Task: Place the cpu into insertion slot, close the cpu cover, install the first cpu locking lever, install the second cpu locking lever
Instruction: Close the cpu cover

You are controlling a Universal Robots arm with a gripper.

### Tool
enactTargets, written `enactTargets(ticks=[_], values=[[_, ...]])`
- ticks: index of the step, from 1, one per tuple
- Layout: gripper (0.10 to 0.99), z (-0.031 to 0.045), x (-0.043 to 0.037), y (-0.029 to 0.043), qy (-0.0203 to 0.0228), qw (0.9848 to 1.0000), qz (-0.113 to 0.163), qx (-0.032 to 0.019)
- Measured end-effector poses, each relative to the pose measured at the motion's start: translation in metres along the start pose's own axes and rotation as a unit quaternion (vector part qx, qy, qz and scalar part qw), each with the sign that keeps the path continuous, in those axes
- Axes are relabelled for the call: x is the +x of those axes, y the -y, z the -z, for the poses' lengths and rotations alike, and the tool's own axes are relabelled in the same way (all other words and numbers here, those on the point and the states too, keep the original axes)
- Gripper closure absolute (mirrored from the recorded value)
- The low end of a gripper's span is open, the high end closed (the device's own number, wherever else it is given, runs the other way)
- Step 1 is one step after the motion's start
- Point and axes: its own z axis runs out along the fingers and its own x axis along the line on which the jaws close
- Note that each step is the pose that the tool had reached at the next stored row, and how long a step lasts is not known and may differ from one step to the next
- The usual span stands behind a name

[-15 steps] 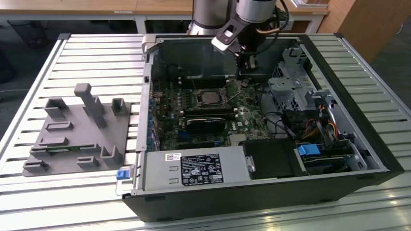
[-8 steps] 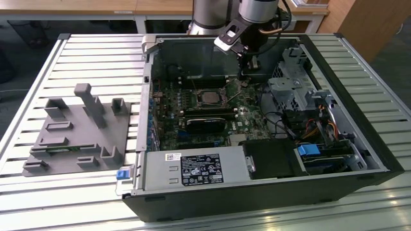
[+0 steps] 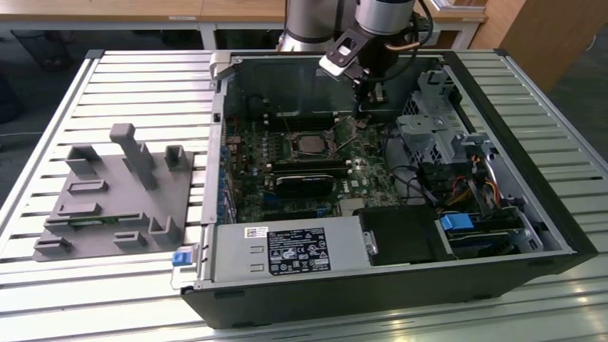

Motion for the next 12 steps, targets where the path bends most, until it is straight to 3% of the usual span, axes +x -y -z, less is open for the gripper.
enactTargets(ticks=[12], values=[[0.980, -0.0038, 0.0013, -0.0056, 0.0000, 1.0000, 0.000, 0.0009]])
